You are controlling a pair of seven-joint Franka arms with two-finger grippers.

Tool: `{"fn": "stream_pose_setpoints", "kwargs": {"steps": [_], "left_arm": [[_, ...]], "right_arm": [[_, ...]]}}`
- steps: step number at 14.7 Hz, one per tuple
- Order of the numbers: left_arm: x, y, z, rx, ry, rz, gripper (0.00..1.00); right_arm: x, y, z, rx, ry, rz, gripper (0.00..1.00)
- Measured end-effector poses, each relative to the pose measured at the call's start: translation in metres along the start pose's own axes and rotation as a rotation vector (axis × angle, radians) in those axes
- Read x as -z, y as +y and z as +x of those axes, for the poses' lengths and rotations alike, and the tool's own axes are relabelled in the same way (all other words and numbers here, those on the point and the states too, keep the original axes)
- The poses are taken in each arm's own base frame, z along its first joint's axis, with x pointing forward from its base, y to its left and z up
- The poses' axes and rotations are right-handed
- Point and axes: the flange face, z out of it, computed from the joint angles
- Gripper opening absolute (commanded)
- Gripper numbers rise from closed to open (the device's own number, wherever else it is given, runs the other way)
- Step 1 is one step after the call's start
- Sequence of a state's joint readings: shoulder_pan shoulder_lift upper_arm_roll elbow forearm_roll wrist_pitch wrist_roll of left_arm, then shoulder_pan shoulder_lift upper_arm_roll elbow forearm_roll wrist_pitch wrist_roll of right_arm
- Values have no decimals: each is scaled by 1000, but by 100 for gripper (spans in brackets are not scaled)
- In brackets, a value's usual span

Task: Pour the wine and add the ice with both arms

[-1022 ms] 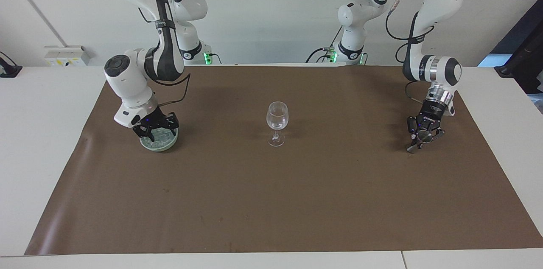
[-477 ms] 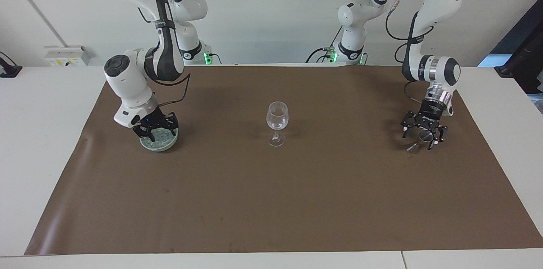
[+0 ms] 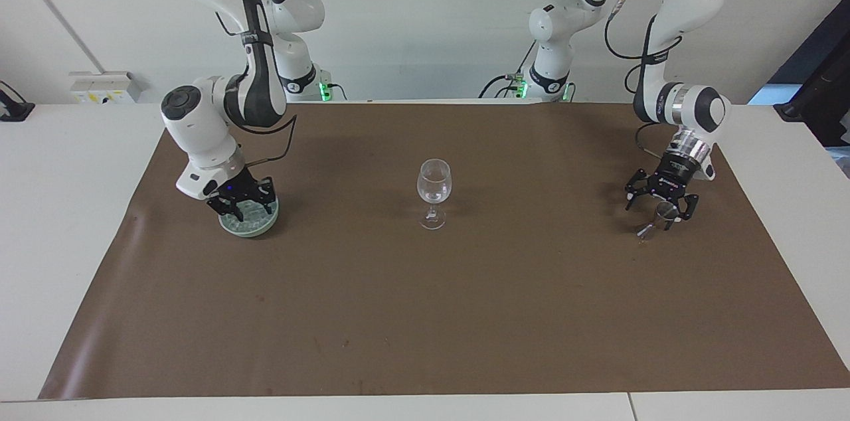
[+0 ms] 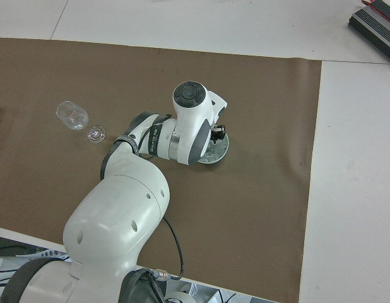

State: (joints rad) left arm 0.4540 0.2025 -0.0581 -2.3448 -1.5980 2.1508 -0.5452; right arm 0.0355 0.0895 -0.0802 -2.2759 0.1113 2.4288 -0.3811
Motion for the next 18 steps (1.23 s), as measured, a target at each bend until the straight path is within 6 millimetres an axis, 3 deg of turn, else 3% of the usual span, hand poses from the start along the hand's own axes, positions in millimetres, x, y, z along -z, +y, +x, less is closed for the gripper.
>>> {"fn": "stream_pose_setpoints", "kwargs": {"steps": [4, 8, 10, 14, 18], "left_arm": [[34, 19, 4, -155, 110, 111, 100], [45, 51, -28, -403, 238, 270, 100], [51, 73, -57, -562, 314, 380, 100], [64, 118, -135, -789, 428, 468, 100], [47, 123, -206, -989, 530, 625, 100]], "right_arm": [[0, 0, 0, 0, 0, 0, 55], [0, 0, 0, 0, 1, 0, 54], [0, 0, 0, 0, 1, 0, 54], [0, 0, 0, 0, 1, 0, 49], [0, 0, 0, 0, 1, 0, 48]]}}
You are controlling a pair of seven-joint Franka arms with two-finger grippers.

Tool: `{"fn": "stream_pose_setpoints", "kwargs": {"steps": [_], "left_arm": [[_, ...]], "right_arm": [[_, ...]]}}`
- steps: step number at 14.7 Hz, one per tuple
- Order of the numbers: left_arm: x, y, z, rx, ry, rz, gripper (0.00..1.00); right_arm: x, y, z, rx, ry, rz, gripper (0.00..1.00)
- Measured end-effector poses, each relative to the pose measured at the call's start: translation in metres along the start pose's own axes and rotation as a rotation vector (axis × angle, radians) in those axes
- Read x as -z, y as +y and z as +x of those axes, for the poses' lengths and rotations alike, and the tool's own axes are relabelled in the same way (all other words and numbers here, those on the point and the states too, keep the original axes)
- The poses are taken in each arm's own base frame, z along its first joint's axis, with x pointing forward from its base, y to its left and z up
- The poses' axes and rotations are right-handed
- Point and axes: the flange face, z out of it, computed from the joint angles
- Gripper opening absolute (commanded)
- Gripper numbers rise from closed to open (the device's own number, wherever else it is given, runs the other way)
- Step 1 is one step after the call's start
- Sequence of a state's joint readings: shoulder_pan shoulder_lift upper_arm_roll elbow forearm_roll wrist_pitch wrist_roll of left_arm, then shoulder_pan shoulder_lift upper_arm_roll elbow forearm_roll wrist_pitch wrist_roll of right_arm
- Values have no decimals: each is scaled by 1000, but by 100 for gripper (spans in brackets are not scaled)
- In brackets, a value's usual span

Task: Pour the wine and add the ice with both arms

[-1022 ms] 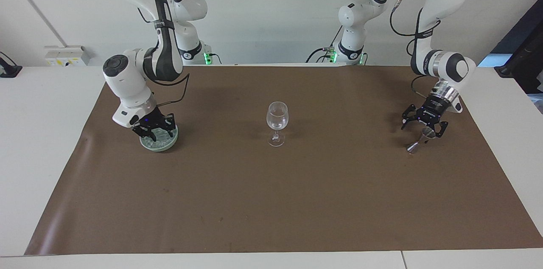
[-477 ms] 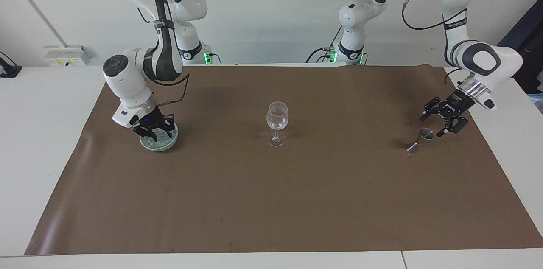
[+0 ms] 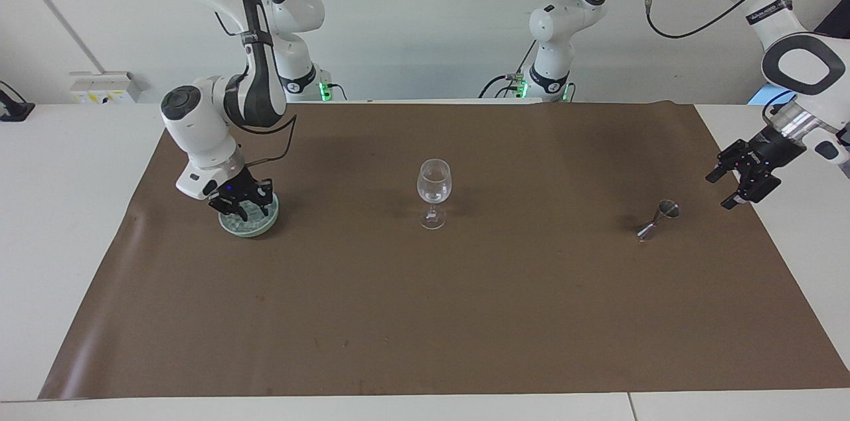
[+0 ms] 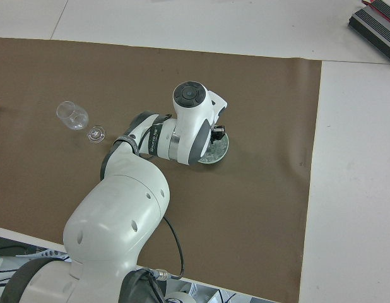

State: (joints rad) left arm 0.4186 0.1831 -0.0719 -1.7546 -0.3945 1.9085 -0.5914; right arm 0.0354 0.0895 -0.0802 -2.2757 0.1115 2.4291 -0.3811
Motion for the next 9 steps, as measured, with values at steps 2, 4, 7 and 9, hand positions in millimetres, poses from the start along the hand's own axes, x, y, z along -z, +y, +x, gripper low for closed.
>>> {"fn": "stream_pose_setpoints", "kwargs": {"steps": [2, 4, 7, 9], "left_arm": [[8, 35, -31, -125, 51, 85, 100], [5, 67, -69, -231, 82, 128, 100], [-4, 99, -128, -369, 88, 166, 100], [-8, 110, -162, -479, 86, 188, 100]], "right_arm": [[0, 0, 0, 0, 0, 0, 48], [-1, 0, -1, 0, -2, 1, 48], [-2, 2, -3, -5, -5, 1, 44], [-2, 4, -4, -9, -6, 1, 32]]}}
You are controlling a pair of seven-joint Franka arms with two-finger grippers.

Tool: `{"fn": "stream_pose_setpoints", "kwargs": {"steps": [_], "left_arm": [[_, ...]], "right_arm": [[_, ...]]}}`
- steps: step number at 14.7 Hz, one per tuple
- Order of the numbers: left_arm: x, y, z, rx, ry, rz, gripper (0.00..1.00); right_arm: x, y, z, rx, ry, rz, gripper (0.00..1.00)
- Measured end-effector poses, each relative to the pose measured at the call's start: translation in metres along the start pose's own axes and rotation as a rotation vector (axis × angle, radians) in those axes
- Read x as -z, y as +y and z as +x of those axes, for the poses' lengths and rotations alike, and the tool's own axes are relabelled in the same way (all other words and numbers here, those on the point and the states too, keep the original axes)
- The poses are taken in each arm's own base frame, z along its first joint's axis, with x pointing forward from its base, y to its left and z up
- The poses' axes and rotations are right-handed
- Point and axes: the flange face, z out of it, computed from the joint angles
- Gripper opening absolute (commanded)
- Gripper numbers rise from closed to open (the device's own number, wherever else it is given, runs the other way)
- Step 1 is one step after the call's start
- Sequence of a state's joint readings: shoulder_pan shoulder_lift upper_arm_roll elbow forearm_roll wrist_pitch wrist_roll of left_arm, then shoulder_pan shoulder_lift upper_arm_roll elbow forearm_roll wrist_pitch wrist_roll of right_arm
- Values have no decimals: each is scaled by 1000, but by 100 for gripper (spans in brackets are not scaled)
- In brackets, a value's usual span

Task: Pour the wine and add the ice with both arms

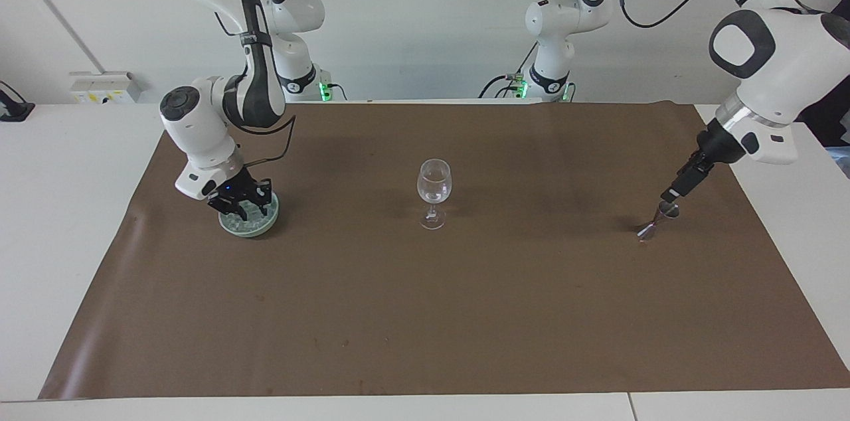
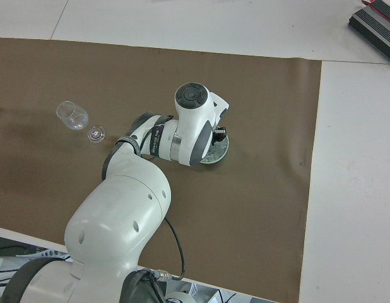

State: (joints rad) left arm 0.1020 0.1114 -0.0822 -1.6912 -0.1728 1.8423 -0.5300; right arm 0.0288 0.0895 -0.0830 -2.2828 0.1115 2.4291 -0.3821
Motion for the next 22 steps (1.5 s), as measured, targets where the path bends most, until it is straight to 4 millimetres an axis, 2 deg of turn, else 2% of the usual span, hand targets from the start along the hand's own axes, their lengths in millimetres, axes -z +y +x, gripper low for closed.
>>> {"fn": "stream_pose_setpoints", "kwargs": {"steps": [3, 5, 11, 13, 15, 22], "left_arm": [[1, 18, -33, -198, -17, 79, 100], [9, 16, -41, -321, -37, 100, 100], [68, -3, -43, -526, -101, 205, 100], [75, -1, -41, -542, -111, 210, 100], [71, -1, -40, -546, -125, 214, 100], [64, 1, -40, -556, -138, 217, 100]], "right_arm": [[0, 0, 0, 0, 0, 0, 20], [0, 0, 0, 0, 0, 0, 7], [0, 0, 0, 0, 0, 0, 6], [3, 0, 2, 1, -3, 2, 6], [14, 0, 7, 3, -19, 12, 6], [85, -6, 25, 25, -50, 45, 6]]}}
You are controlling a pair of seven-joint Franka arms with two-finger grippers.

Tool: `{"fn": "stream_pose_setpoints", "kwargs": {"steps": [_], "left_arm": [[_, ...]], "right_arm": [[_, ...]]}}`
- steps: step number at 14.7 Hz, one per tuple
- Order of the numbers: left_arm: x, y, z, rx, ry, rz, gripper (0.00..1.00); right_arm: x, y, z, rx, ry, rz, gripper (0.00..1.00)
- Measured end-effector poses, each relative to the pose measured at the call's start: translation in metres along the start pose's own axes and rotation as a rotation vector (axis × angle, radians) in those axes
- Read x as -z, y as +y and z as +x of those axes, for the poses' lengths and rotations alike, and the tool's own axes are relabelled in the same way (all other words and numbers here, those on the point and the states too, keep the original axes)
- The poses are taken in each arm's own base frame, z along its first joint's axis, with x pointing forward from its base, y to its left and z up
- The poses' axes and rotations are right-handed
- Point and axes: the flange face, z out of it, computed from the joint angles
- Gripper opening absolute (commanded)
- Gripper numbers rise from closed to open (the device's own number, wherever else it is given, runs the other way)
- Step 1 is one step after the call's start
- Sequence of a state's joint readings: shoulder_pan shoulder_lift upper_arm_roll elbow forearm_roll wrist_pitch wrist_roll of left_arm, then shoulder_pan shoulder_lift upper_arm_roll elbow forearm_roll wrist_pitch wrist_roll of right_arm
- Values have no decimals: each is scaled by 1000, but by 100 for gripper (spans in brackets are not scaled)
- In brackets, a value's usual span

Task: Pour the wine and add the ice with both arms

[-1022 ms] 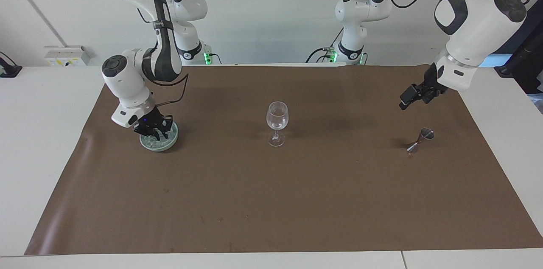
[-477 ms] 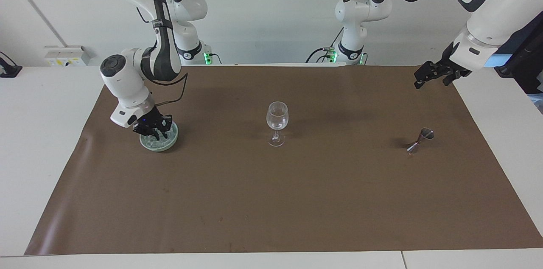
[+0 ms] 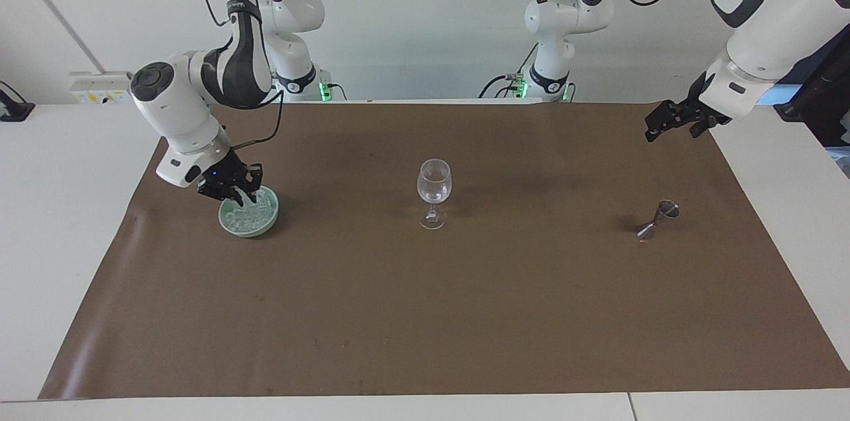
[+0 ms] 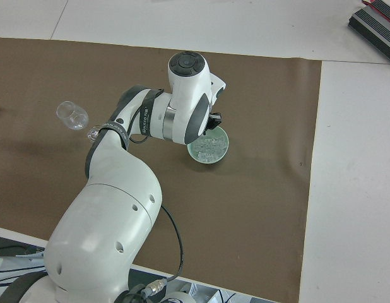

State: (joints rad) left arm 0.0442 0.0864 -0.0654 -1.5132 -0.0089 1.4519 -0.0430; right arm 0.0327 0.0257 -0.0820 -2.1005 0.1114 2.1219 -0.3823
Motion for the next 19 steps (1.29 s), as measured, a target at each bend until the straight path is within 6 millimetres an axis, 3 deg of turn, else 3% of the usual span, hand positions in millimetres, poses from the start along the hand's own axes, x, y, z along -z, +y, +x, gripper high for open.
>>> {"fn": "stream_pose_setpoints", "kwargs": {"steps": [5, 8, 10, 15, 19], "left_arm": [[0, 4, 0, -7, -1, 1, 100], [3, 5, -3, -8, 5, 1, 100], [4, 6, -6, -11, 6, 2, 100], [-1, 31, -16, -55, -7, 11, 100], [-2, 25, -18, -44, -11, 10, 100]], "right_arm": [[65, -8, 20, 26, -2, 11, 3], [81, -24, 27, 24, -17, 19, 3], [92, -63, 41, -14, -20, 21, 0], [126, -214, 53, -107, -50, 20, 0], [142, -286, 53, -175, -6, -10, 0]]}}
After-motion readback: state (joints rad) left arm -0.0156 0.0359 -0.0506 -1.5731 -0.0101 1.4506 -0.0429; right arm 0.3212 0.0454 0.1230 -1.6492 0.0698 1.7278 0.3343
